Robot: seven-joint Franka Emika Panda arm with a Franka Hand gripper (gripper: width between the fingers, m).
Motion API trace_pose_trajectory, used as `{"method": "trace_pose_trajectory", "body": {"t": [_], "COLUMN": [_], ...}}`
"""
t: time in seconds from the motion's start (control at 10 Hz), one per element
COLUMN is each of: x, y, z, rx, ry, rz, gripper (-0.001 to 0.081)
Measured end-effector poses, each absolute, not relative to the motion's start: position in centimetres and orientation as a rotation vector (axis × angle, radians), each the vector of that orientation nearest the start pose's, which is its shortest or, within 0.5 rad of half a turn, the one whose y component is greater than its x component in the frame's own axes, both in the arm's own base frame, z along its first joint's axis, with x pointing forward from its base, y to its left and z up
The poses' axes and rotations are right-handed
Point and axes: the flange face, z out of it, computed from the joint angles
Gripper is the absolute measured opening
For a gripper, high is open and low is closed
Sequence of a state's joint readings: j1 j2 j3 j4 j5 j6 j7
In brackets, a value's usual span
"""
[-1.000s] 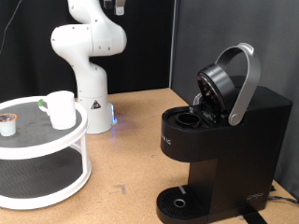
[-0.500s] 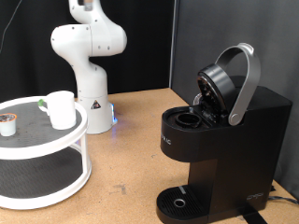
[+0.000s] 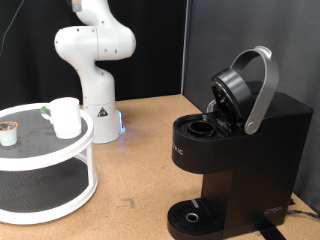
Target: Make a cup of coffee with the keurig machine
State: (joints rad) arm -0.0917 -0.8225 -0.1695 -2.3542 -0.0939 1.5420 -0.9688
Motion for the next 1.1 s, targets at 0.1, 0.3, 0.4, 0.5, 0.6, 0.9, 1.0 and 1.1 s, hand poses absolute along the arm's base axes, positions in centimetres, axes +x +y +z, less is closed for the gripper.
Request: {"method": "trace_pose_trajectory", "body": {"t": [0.1,0.3,0.4,0.5,0.6,0.9,1.0,1.1], "x": [27.7,26.5,25.9,25.3,24.6,23.3,23.2,23.2], "y": [-11.6,-14.9,-16.5,-18.0,-19.5,-22.3,-22.6,-22.6], "z": [59.4,59.1,59.0,59.0,59.0,59.0,58.9,58.8], "rx": [-2.9,-2.895,-2.896,-2.901,-2.905,-2.906,-2.904,-2.902], "ry": [-1.16,-1.186,-1.188,-1.18,-1.169,-1.144,-1.138,-1.138], "rz": [-0.026,-0.015,-0.014,-0.014,-0.018,-0.044,-0.047,-0.045], "gripper": [0.08,0.08,0.08,0.08,0.08,0.08,0.08,0.08]}}
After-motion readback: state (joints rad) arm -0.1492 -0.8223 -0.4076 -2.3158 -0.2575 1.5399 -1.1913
